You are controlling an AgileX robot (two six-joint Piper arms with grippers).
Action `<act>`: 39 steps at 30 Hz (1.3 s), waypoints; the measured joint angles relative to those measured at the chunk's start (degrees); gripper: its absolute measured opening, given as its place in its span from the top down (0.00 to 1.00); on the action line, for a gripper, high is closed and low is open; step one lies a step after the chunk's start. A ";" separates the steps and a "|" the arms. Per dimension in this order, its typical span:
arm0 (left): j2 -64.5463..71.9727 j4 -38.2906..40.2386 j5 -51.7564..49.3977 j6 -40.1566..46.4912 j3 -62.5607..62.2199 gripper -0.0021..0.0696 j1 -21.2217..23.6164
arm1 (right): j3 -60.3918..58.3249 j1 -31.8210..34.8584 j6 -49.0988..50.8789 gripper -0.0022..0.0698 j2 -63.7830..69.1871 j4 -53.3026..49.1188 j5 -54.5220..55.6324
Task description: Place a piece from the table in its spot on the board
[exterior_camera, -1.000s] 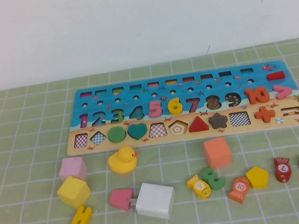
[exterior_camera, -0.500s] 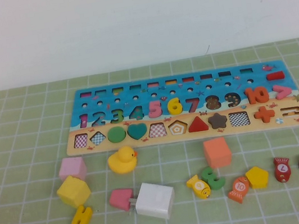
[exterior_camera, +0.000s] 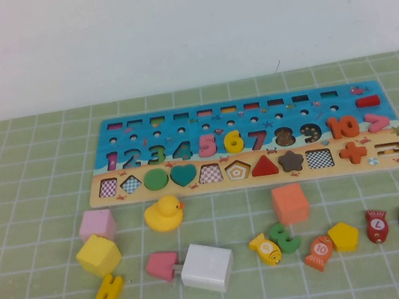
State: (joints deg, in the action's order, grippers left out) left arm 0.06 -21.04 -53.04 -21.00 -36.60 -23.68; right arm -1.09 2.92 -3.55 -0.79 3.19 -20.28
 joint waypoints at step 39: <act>-1.05 13.59 31.82 -1.31 37.13 0.97 6.44 | 0.00 0.00 0.00 0.97 0.00 0.00 0.00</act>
State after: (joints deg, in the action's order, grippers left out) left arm -0.99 -7.45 -21.22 -22.31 0.54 -17.24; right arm -1.09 2.92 -3.55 -0.79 3.19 -20.28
